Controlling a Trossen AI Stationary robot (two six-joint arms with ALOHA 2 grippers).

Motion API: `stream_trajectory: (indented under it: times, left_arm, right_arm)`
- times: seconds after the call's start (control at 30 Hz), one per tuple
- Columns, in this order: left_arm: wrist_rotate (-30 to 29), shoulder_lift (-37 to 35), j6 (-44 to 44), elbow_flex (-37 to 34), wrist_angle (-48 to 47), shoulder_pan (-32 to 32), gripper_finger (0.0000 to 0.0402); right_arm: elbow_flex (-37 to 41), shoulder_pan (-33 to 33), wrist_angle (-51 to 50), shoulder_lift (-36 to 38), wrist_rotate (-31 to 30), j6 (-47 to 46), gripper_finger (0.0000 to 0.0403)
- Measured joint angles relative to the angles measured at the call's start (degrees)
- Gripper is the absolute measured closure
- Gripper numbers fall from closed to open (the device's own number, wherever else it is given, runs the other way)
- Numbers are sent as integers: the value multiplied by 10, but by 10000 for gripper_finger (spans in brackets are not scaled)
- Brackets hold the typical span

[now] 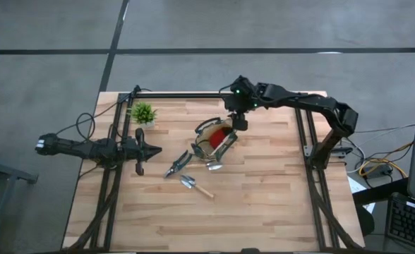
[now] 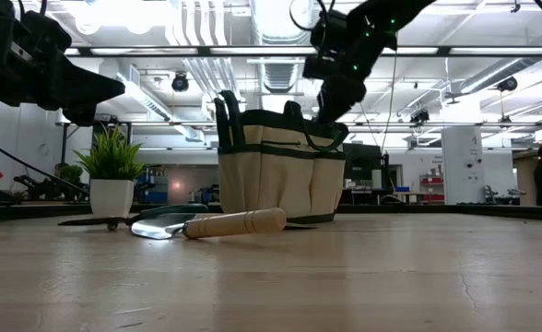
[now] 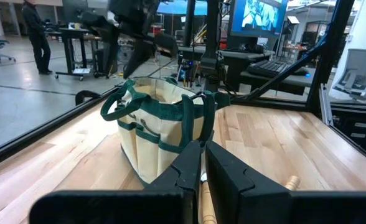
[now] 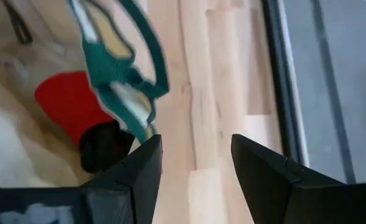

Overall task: Pick & Place Garden tools in Gardening bag
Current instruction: Adjust the green bag

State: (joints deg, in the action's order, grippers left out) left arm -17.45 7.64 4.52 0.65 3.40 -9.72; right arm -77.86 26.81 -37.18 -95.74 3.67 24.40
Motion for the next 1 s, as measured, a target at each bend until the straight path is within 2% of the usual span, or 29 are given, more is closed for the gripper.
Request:
stream_trajectory:
  times: [0.2, 0.4, 0.83, 1.0]
  left_arm:
    - [0, 0, 0, 0, 0, 0, 371]
    - [0, 0, 0, 0, 0, 0, 371]
    - [0, 0, 0, 0, 0, 0, 371]
    - [0, 0, 0, 0, 0, 0, 371]
  right_arm:
    - [23, -3, 0, 0, 37, 11, 215]
    - [29, -12, -3, 0, 41, 19, 216]
    - [-10, -49, -43, 1, 39, 28, 216]
    - [15, -45, 8, 1, 24, 45, 216]
